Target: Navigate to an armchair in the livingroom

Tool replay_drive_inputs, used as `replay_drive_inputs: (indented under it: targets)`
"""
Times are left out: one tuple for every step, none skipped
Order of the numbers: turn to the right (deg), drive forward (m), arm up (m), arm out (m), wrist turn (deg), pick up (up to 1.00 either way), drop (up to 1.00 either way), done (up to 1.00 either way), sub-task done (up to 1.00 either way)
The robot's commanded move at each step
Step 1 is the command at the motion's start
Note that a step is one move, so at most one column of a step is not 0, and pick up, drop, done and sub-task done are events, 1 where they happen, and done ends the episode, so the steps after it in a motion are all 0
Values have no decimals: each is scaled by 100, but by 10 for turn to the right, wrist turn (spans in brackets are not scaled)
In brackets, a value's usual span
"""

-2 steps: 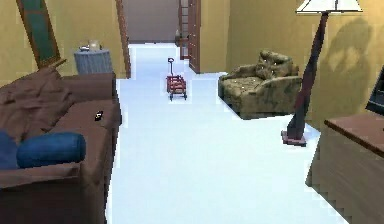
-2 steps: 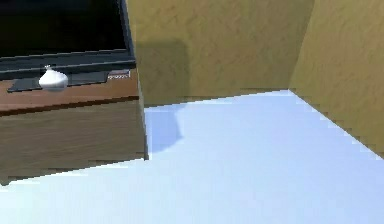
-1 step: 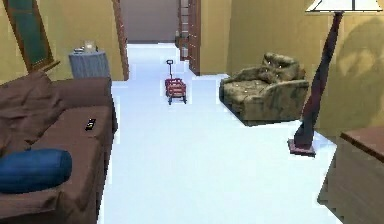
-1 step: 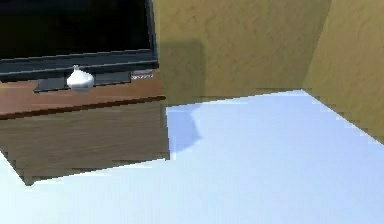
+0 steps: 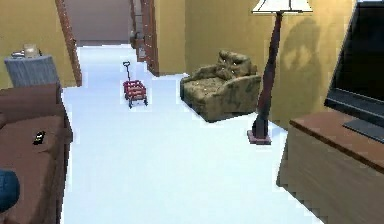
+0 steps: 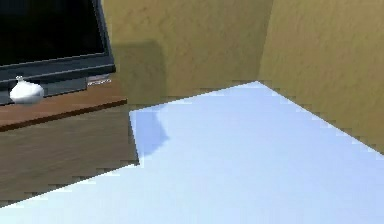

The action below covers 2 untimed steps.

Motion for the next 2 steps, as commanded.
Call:
replay_drive_inputs:
  targets:
    - [0,100,0,0,0,0,0,0,0]
    - [0,90,0,0,0,0,0,0,0]
